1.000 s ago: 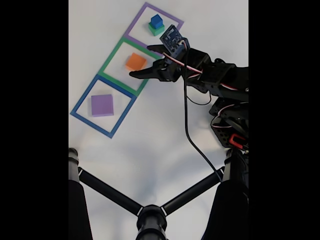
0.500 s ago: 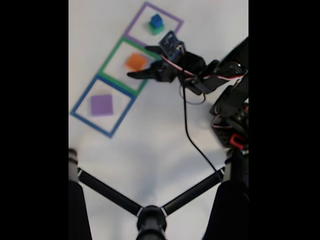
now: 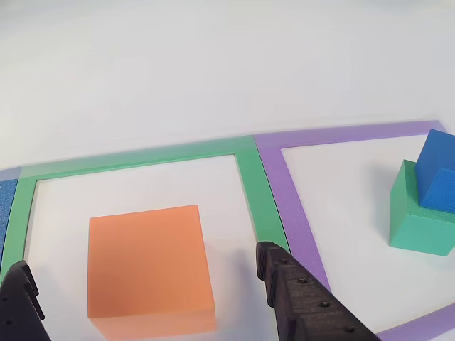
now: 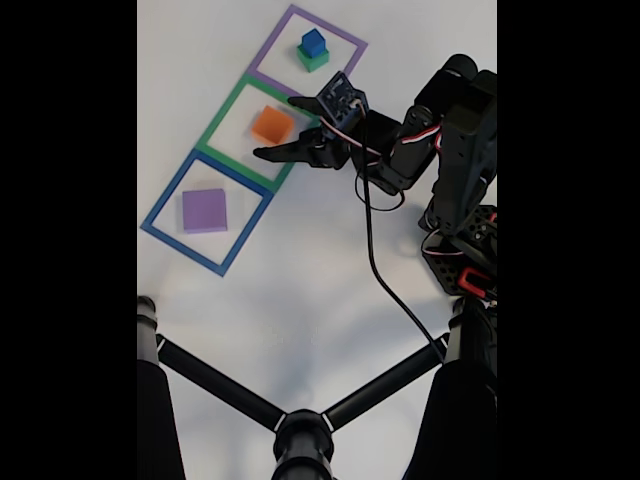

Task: Tower of hanoi

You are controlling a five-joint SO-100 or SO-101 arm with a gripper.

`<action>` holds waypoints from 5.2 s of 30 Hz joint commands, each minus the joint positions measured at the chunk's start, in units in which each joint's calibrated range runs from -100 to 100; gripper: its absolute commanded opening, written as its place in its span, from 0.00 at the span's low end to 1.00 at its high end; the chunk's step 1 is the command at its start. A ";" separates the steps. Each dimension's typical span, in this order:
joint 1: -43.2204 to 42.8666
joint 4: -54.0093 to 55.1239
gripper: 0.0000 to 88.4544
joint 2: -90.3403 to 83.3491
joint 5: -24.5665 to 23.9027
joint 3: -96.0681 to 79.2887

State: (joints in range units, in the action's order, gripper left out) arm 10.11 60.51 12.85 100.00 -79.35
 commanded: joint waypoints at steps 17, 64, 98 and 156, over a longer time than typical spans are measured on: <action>-3.13 2.75 0.33 3.90 0.00 3.25; -10.60 -118.66 0.11 -55.71 0.00 50.50; -29.82 -142.94 0.09 -65.33 0.00 65.68; -32.56 -16.03 0.09 -8.44 0.00 15.07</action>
State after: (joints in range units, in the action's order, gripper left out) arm -21.57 41.99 4.45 100.00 -66.28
